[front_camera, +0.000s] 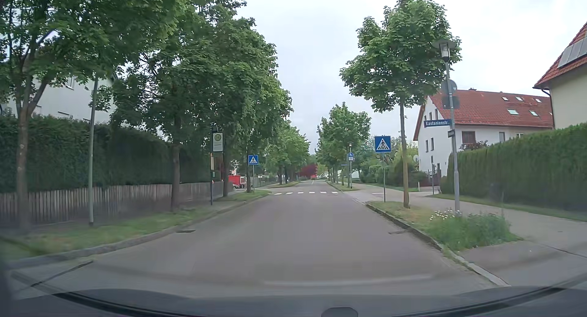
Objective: Follow the waypoints while adhering to traffic rules and regulations
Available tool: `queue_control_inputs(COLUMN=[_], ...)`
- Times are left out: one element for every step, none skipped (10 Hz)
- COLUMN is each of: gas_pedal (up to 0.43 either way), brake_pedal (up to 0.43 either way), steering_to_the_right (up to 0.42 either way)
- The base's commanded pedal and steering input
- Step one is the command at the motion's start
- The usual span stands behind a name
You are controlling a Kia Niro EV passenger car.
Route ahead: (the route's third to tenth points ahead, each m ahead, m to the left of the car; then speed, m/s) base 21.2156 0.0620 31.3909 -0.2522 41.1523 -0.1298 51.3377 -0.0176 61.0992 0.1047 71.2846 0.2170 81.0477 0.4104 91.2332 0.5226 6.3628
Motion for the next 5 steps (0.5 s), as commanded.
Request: queue_control_inputs(gas_pedal=[0.110,0.110,0.110,0.110,0.110], brake_pedal=[0.000,0.000,0.000,0.000,0.000], steering_to_the_right=[0.000,0.004,0.007,0.007,0.007])
